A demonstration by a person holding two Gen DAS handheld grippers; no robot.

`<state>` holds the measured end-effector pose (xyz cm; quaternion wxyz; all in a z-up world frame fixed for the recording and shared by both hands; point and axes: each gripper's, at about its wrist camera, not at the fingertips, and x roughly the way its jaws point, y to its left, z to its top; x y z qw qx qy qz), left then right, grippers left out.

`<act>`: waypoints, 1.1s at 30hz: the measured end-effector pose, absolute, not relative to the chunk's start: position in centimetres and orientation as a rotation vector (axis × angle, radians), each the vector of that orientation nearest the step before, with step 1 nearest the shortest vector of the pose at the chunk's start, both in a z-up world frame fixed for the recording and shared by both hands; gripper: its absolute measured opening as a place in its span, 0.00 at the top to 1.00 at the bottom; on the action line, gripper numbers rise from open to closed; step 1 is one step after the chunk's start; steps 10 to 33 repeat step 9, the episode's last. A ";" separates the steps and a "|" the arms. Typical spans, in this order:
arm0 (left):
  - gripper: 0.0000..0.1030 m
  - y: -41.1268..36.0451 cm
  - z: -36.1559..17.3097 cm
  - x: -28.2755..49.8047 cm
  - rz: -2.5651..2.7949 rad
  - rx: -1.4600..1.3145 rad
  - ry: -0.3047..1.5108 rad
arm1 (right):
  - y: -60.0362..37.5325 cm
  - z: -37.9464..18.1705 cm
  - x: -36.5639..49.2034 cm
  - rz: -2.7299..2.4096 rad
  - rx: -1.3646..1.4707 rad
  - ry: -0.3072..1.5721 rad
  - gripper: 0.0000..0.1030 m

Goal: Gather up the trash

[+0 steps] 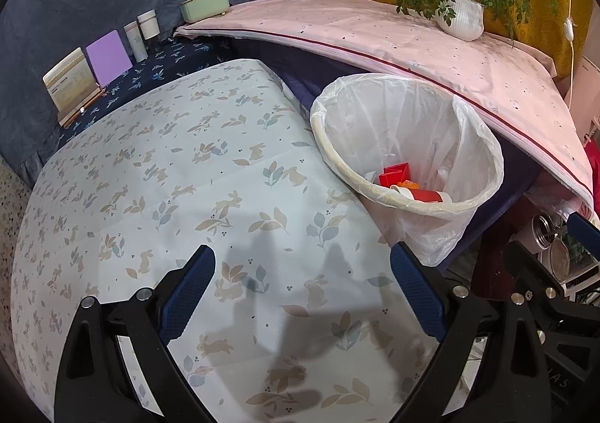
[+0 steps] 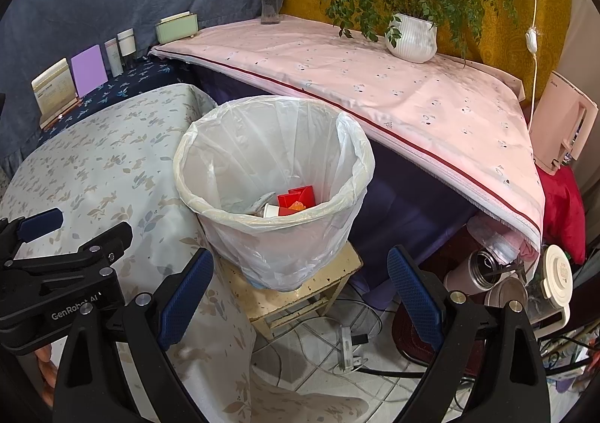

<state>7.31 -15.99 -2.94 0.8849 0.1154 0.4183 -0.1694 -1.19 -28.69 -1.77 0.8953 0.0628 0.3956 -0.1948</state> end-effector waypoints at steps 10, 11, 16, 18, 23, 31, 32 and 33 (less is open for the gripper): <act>0.13 -16.0 -3.1 7.3 -0.339 0.261 0.850 | -28.7 -1.9 -1.1 -0.406 0.130 0.821 0.13; 0.13 -16.0 -3.1 7.3 -0.339 0.261 0.850 | -28.7 -1.9 -1.1 -0.406 0.130 0.821 0.13; 0.13 -16.0 -3.1 7.3 -0.339 0.261 0.850 | -28.7 -1.9 -1.1 -0.406 0.130 0.821 0.13; 0.13 -16.0 -3.1 7.3 -0.339 0.261 0.850 | -28.7 -1.9 -1.1 -0.406 0.130 0.821 0.13; 0.13 -16.0 -3.1 7.3 -0.339 0.261 0.850 | -28.7 -1.9 -1.1 -0.406 0.130 0.821 0.13; 0.13 -16.0 -3.1 7.3 -0.339 0.261 0.850 | -28.7 -1.9 -1.1 -0.406 0.130 0.821 0.13; 0.13 -16.0 -3.1 7.3 -0.339 0.261 0.850 | -28.7 -1.9 -1.1 -0.406 0.130 0.821 0.13; 0.13 -16.0 -3.1 7.3 -0.339 0.261 0.850 | -28.7 -1.9 -1.1 -0.406 0.130 0.821 0.13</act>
